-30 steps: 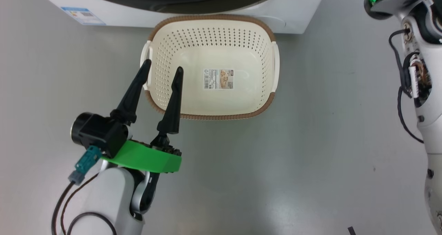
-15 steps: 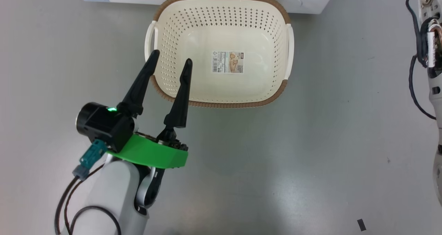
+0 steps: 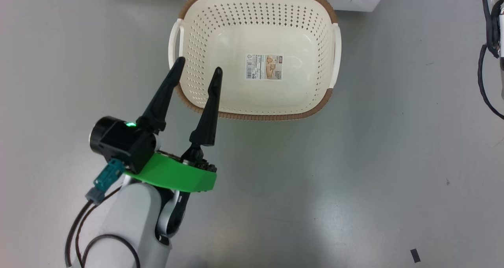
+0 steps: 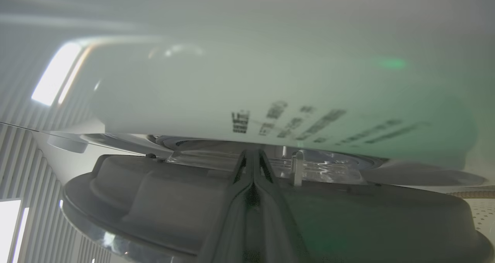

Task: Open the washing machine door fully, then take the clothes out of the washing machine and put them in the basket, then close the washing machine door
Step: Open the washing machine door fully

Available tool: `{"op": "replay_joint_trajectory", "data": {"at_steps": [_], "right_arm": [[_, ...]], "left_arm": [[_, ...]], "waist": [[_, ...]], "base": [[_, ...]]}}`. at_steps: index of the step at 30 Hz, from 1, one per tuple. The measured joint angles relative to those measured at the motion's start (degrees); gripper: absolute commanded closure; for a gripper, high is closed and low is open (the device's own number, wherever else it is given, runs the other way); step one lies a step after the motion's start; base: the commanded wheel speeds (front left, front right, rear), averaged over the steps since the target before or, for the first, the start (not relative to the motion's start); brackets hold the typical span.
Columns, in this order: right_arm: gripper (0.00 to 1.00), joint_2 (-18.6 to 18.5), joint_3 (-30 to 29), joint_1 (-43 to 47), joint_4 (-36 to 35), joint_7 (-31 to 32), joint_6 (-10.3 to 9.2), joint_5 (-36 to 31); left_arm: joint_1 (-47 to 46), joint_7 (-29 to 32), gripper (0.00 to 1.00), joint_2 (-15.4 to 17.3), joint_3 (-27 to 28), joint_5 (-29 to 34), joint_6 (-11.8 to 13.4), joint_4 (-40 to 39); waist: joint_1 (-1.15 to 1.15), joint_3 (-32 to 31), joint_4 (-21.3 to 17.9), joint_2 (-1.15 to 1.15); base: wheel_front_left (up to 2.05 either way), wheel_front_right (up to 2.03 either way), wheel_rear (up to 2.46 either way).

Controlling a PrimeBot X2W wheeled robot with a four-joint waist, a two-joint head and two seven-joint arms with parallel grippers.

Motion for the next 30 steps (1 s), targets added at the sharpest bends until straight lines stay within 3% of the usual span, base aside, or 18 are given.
{"op": "replay_joint_trajectory", "data": {"at_steps": [30], "right_arm": [[1.00,3.5,3.4,4.4,-2.4,9.0,0.00,0.0]], "left_arm": [[0.0,0.0,0.00,0.0,2.4,-0.4,0.1,1.0]], "waist": [[0.00,-2.0,-3.9,0.00]], "base": [[0.00,0.00,0.00]]}}
